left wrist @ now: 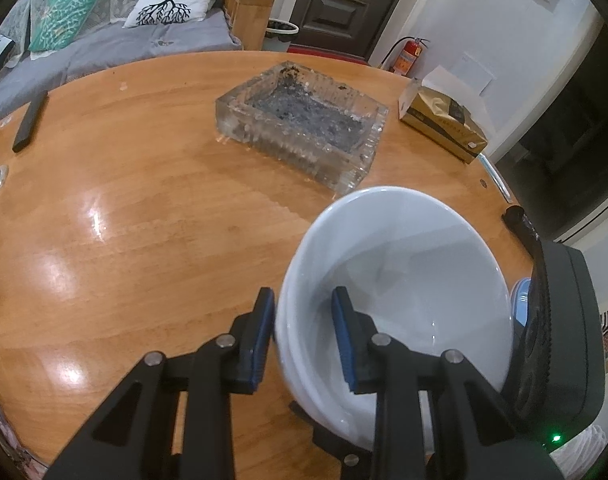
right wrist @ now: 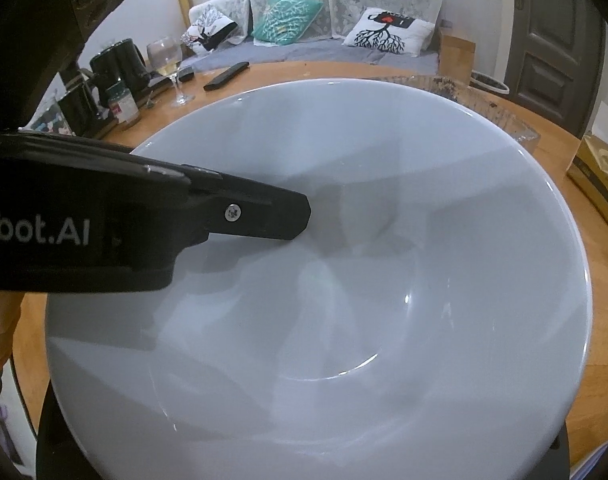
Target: Organize plates and bowls
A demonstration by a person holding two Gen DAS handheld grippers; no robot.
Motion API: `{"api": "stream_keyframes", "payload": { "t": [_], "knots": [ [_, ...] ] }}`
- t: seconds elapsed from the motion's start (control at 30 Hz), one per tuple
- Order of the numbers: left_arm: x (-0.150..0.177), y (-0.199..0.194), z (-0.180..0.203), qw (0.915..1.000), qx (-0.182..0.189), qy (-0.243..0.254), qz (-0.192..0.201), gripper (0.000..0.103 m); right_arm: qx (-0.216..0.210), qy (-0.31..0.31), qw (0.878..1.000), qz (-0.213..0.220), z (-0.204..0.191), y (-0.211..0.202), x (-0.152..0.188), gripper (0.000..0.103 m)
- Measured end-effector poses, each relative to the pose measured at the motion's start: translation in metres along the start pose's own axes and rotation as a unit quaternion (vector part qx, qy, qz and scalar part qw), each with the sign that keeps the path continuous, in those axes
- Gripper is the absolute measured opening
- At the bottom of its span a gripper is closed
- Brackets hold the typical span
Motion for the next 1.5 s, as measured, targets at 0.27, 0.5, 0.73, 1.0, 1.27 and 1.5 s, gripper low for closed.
{"api": "stream_keyframes", "payload": {
  "t": [0.27,0.5,0.73,1.0,1.27,1.5],
  "knots": [
    [0.028,-0.016,0.004,0.9998,0.004,-0.007,-0.016,0.026,-0.003,-0.025,1.000,-0.012,-0.021,-0.017,0.020,0.101],
    [0.072,-0.042,0.011,0.9998,0.002,-0.004,-0.017,0.026,-0.010,-0.063,0.998,-0.023,-0.052,-0.040,0.047,0.101],
    [0.095,-0.051,0.012,0.9999,-0.003,-0.003,-0.012,0.026,-0.023,-0.082,0.996,-0.028,-0.067,-0.044,0.061,0.101],
    [0.088,-0.046,0.006,0.9998,0.011,-0.013,-0.012,0.026,-0.041,-0.069,0.996,-0.032,-0.063,-0.039,0.058,0.102],
    [0.081,-0.042,0.003,0.9996,0.025,-0.016,0.000,0.027,-0.031,-0.079,0.996,-0.019,-0.064,-0.029,0.052,0.102],
    [0.083,-0.044,0.004,0.9997,0.020,-0.013,0.002,0.027,-0.028,-0.084,0.996,-0.003,-0.065,-0.030,0.053,0.101]
  ]
}}
Point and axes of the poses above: each gripper's, at about its wrist camera, not at the fingertips, and y roughly the way its jaws point, z to its right, x to its underside, the point moved 5 cm from there along y, roughly the way its jaws point, and after that the axes turned 2 degrees about -y, right-handed, at the moved point
